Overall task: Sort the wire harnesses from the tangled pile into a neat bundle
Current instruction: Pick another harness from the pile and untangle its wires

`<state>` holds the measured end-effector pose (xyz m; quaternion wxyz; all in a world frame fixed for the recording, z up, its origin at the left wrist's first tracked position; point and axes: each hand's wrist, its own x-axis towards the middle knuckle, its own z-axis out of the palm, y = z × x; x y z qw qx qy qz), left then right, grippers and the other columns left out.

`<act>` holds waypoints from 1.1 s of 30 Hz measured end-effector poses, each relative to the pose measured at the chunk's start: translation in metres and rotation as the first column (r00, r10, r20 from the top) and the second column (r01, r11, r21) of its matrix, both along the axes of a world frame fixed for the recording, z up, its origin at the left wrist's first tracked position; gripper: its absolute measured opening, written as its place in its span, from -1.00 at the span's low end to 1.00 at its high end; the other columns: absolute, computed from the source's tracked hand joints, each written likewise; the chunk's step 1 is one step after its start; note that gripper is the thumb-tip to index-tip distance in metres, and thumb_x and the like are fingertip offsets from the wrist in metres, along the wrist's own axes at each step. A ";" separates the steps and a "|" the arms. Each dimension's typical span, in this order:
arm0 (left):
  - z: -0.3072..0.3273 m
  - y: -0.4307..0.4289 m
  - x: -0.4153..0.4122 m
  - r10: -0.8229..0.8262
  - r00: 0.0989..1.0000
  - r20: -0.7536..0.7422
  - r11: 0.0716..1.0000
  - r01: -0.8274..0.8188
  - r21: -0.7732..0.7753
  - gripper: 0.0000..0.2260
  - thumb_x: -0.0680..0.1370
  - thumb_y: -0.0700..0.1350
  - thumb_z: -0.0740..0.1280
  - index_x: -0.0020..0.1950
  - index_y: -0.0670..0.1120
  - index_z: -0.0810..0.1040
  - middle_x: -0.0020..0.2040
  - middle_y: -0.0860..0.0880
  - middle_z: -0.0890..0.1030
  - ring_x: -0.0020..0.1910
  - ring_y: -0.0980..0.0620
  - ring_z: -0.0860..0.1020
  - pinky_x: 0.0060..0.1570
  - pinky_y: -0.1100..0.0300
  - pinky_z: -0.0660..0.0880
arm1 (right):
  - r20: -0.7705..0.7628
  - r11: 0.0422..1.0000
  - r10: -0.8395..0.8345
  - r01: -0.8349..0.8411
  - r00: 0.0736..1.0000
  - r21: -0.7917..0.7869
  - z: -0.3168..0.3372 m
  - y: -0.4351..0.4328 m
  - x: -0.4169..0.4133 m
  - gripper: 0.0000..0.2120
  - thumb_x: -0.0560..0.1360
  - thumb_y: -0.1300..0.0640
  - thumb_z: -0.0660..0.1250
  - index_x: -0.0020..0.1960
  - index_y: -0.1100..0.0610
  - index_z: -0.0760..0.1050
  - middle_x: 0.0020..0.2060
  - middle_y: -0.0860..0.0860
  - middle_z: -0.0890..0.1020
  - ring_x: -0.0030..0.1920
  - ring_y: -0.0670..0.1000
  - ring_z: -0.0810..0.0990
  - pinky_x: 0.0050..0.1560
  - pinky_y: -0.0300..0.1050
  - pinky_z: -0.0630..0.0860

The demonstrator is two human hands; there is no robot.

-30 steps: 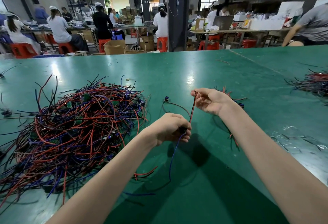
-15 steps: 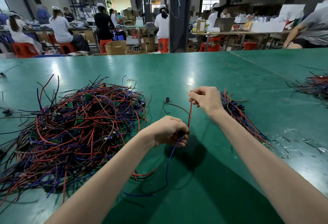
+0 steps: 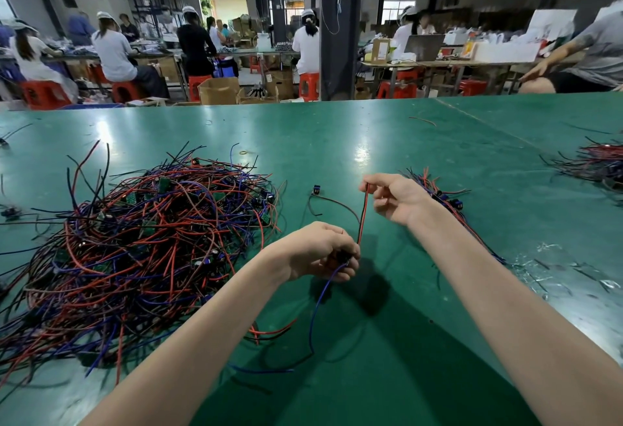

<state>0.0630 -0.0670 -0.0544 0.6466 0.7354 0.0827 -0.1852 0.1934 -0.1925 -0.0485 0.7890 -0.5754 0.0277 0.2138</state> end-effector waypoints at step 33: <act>0.008 0.000 0.002 -0.057 0.995 0.084 0.998 0.058 -0.013 -0.83 0.52 -0.28 0.29 -0.27 -0.16 0.51 -0.43 -0.05 0.58 -0.48 0.06 0.55 -0.46 0.29 0.51 | -0.020 0.997 -0.061 0.060 0.998 -0.044 0.007 -0.005 0.000 -0.76 0.49 0.35 0.24 -0.36 0.26 0.40 -0.53 0.04 0.55 -0.69 -0.19 0.31 -0.70 -0.38 0.06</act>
